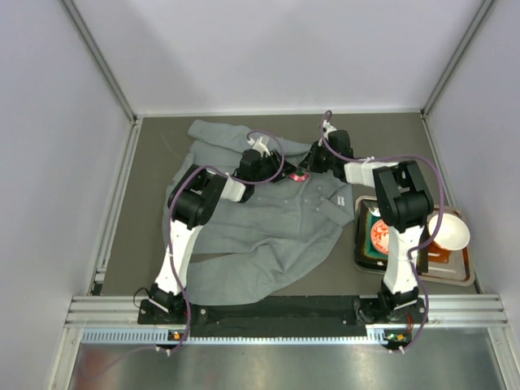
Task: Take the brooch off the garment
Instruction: Open the brooch with the flattened clothing.
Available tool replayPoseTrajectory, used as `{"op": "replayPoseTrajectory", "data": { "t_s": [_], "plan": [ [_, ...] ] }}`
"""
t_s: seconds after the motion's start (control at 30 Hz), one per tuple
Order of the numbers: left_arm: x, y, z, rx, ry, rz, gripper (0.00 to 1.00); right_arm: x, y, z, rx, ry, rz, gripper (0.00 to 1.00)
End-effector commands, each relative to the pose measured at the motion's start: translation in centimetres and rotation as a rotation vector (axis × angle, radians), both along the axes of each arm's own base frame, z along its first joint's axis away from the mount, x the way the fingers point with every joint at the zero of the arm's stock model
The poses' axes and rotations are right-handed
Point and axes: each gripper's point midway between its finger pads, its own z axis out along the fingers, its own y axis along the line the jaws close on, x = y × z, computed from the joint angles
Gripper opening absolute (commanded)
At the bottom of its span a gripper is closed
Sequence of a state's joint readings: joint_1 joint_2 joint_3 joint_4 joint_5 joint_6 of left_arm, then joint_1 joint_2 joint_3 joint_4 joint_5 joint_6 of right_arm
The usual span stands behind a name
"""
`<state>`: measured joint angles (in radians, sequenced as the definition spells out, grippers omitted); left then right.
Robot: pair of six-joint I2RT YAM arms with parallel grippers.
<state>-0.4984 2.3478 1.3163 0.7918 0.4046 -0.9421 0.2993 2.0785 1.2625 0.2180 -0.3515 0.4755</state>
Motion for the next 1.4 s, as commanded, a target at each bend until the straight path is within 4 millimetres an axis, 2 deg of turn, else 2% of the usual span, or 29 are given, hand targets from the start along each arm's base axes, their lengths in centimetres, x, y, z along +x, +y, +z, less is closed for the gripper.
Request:
{"op": "replayPoseTrajectory", "data": {
  "t_s": [0.0,0.1,0.17,0.3,0.7,0.77,0.8,1.13,1.37],
  "plan": [
    [0.1,-0.5,0.3,-0.008,-0.022,-0.02,0.39,0.2,0.4,2.7,0.022,-0.065,0.002,0.0],
    [0.1,-0.8,-0.2,0.007,-0.009,-0.03,0.3,0.1,0.4,2.9,0.024,-0.067,0.002,0.0],
    [0.0,-0.8,-0.4,0.012,-0.002,-0.035,0.15,0.1,0.5,3.1,0.025,-0.073,0.006,0.0],
    [0.0,-0.5,-1.0,0.039,0.004,-0.031,0.0,0.3,0.4,4.1,0.023,-0.092,0.004,0.0],
    [0.1,-0.5,-0.9,0.048,-0.003,-0.036,0.0,0.4,-0.3,5.6,-0.036,-0.135,-0.005,0.14],
    [0.1,-0.6,-0.9,0.053,-0.006,-0.038,0.0,0.6,0.1,5.4,-0.051,-0.127,0.012,0.17],
    [0.2,-0.6,-0.9,0.055,-0.005,-0.038,0.0,0.6,0.1,4.6,-0.062,-0.116,0.014,0.18],
    [0.1,-0.6,-0.9,0.058,-0.006,-0.04,0.0,1.0,1.6,4.3,-0.066,-0.122,0.048,0.23],
    [0.1,-0.6,-0.8,0.058,-0.009,-0.041,0.0,1.3,1.2,3.3,-0.097,-0.098,0.03,0.22]
  ]
}}
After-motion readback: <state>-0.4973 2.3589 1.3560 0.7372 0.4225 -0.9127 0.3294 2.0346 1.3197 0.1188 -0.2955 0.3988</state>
